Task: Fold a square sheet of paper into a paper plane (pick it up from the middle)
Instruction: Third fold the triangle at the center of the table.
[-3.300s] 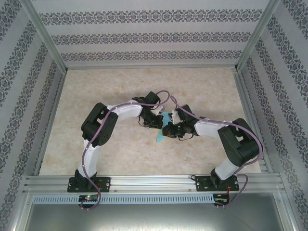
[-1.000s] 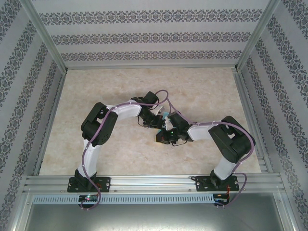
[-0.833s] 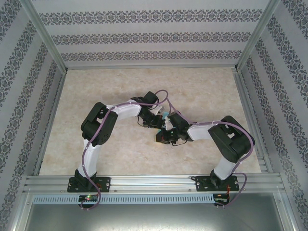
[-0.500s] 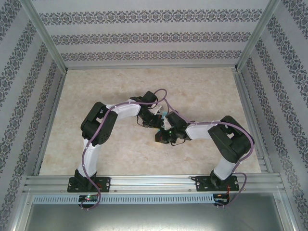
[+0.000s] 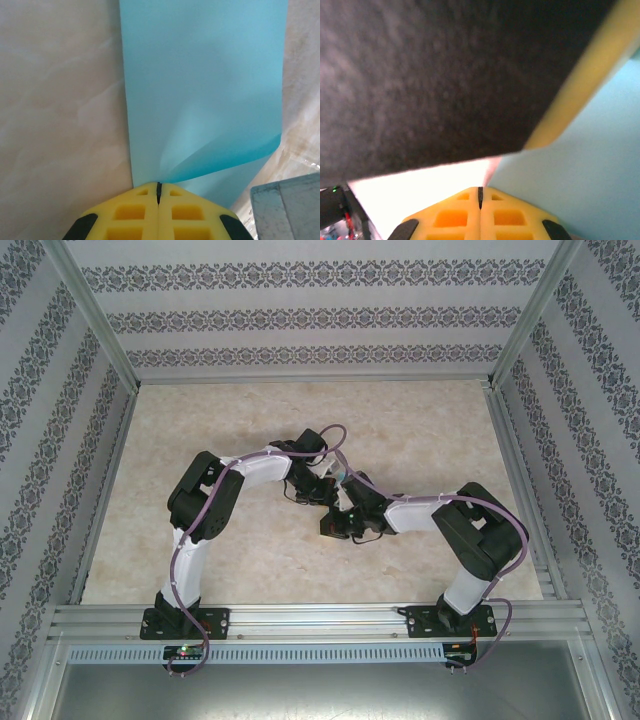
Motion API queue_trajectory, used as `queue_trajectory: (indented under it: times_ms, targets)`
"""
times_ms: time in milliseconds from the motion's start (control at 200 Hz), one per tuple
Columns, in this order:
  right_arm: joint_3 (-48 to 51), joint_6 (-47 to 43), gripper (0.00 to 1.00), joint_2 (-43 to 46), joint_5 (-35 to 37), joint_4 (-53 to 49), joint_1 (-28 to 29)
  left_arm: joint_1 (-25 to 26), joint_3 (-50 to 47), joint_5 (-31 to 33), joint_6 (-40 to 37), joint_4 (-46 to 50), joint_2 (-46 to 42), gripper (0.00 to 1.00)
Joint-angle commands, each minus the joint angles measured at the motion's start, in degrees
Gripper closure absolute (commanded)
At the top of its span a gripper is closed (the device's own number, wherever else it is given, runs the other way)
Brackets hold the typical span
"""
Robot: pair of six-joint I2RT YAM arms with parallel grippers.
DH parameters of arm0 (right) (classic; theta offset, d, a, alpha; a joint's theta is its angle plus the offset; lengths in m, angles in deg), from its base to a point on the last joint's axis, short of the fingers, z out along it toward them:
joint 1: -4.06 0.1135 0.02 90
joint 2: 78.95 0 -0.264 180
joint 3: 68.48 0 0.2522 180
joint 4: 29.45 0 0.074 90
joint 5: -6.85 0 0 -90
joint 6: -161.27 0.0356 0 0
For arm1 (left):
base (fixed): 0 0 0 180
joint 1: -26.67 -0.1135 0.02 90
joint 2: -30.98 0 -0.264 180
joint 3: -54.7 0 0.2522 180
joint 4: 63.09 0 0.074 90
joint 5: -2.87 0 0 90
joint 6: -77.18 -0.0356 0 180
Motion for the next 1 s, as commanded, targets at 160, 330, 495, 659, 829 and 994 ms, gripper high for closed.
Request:
queue_trajectory:
  times_ms: [160, 330, 495, 659, 829, 994]
  targets:
    - [3.78, 4.52, 1.0, 2.94, -2.41, 7.71, -3.93, 1.07, -2.38, 5.92, -1.83, 2.5, 5.03, 0.94]
    - [4.18, 3.9, 1.0, 2.46, -1.63, 7.61, -6.03, 1.07, -2.52, 5.91, -2.11, 2.76, 5.02, 0.95]
    - [4.04, 0.72, 1.0, 3.15, 1.49, 1.75, -7.45, 1.07, -2.43, 5.96, -2.17, 2.85, 5.03, 0.95]
    - [5.18, -1.08, 1.0, 4.44, 3.1, -1.12, -8.99, 1.09, -2.5, 6.22, -2.29, 2.89, 5.03, 0.94]
    - [6.8, 0.72, 1.0, 6.82, -1.04, 3.47, -11.46, 1.07, -2.54, 6.1, -2.33, 2.93, 5.04, 0.94]
    - [5.81, -0.16, 1.0, 6.27, -2.71, 3.83, -14.22, 1.07, -2.33, 6.04, -2.34, 3.02, 5.12, 0.95]
